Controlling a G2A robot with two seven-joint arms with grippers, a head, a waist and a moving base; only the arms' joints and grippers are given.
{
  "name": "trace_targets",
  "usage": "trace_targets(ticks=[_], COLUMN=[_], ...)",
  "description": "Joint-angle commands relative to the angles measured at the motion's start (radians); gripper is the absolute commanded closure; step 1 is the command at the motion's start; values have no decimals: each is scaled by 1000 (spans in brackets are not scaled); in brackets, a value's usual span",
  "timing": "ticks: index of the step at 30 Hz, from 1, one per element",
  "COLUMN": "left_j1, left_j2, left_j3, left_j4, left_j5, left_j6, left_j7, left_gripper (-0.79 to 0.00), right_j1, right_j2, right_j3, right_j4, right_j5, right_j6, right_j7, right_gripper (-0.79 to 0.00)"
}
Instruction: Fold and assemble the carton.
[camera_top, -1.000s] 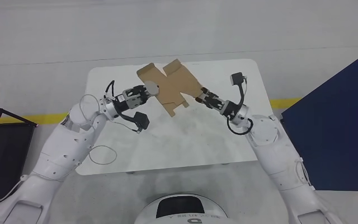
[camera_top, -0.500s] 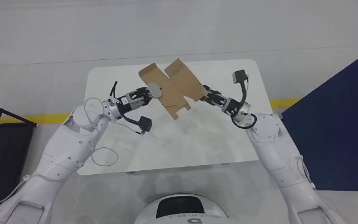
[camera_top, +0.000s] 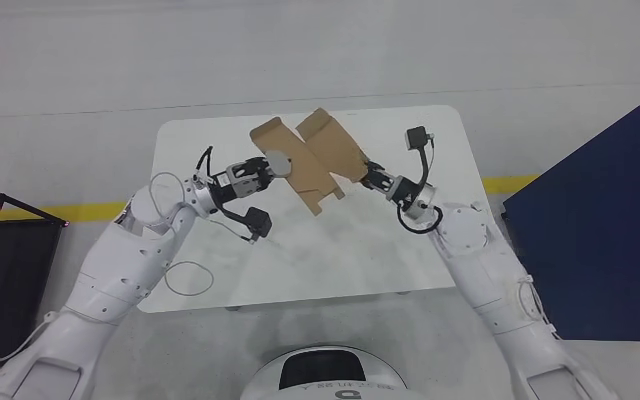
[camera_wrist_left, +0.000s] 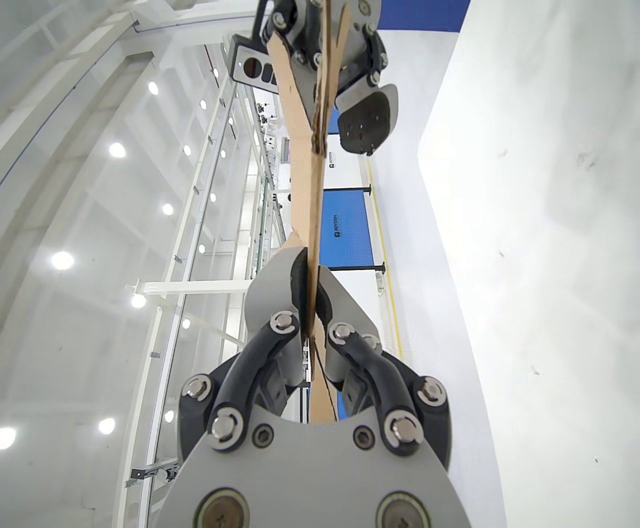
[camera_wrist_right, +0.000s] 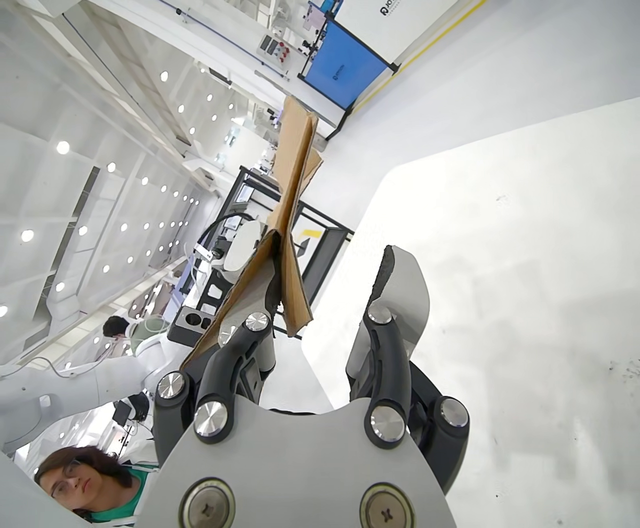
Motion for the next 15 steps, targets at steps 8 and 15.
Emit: trace_targets(ticks=[8, 15], left_j1=[-1, -2], left_j2=[-8, -11], left_j3=[10, 9], left_j4=[2, -2], left_j5=[13, 16], left_j6=[-1, -2], left_j7=[-6, 3], left_gripper=[0, 0], right_j1=[16, 29], right_j2=[-12, -20], right_j3=[-39, -59], right_j4=[22, 42], right_j5=[15, -32], right_j6=[-34, -32], right_j7=[-30, -88], right_gripper=[-336, -336])
